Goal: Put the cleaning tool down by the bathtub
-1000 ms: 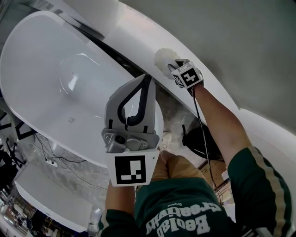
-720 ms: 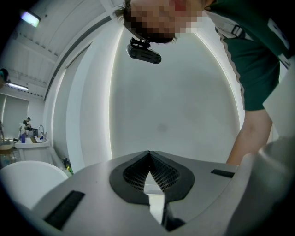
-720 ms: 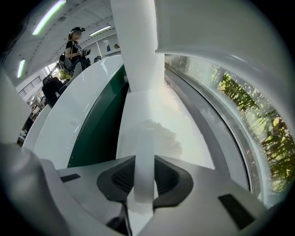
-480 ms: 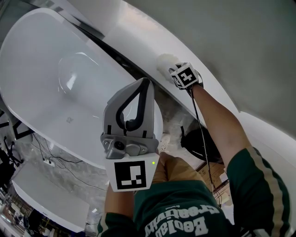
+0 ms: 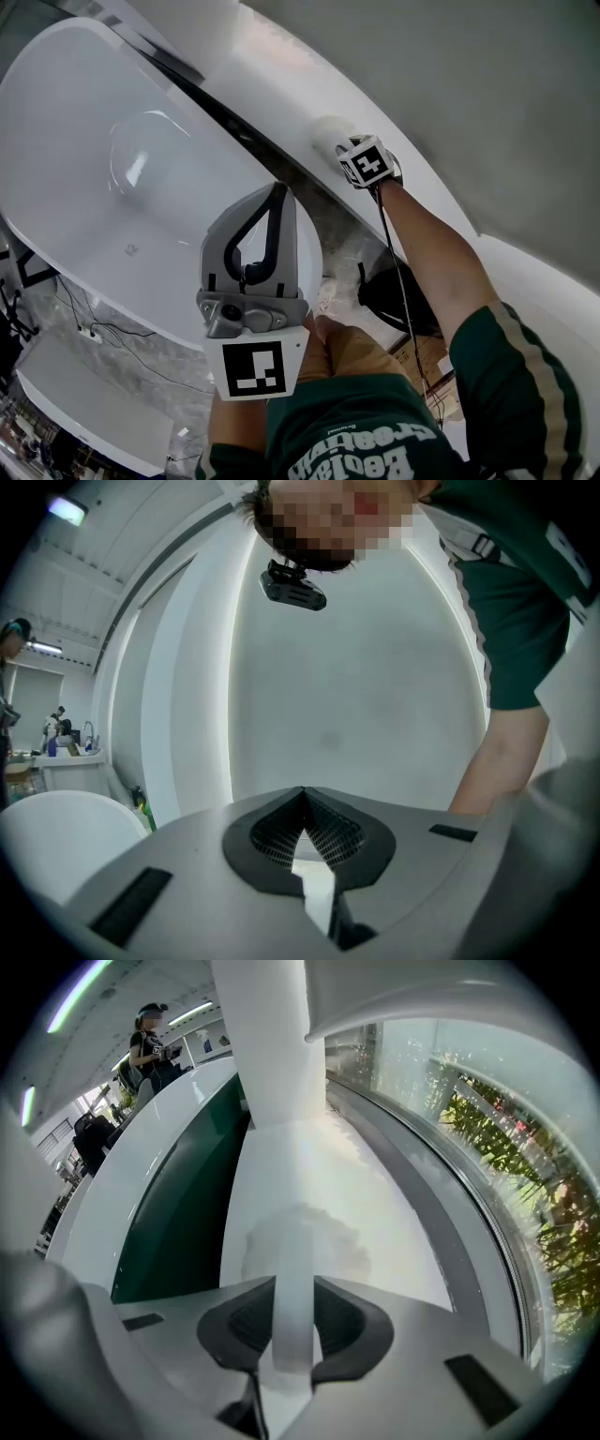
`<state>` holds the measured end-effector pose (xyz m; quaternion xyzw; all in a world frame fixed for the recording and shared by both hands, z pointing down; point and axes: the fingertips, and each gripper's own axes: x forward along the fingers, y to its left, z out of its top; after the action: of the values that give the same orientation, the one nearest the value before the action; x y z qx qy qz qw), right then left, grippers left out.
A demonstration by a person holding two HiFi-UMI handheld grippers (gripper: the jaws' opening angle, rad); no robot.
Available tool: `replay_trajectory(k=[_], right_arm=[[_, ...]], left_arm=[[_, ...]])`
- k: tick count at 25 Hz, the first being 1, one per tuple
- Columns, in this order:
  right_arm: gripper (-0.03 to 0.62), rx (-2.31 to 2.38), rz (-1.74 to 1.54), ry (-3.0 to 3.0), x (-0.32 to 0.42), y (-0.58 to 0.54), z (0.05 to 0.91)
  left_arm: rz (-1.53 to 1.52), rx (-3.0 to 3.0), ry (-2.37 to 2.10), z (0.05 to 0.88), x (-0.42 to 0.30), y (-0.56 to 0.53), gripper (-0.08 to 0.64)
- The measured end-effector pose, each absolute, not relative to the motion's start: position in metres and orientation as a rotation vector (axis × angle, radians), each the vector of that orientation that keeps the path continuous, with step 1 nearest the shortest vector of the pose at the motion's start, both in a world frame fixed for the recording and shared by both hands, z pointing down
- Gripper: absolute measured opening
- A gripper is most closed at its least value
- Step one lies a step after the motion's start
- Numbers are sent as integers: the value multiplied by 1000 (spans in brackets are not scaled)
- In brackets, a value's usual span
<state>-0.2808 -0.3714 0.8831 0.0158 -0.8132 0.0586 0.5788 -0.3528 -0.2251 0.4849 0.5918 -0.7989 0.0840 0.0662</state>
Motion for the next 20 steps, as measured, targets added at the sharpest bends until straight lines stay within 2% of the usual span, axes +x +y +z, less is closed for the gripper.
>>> replay_trajectory(k=[11,12,13,15,20], right_arm=[[96,34,161,-1903,-282,-373,883],[119,37,152,-1921,-284,-373,880],[180,40,145,-1946,-286,-373,877],[213,51,133,-1989,-289,-373,871],[221,49,138,-1998,-285,-373,868]], left_arm=[[243,1779,-2408,487,-354,-221,5],[242,1782,-2405,487,-354,-221,5],[240,1784,-2404,486,-354,-221,5],[234,1785,-2408,485,-353,-220,5],[213,1783,-2411,486,-351,-221,5]])
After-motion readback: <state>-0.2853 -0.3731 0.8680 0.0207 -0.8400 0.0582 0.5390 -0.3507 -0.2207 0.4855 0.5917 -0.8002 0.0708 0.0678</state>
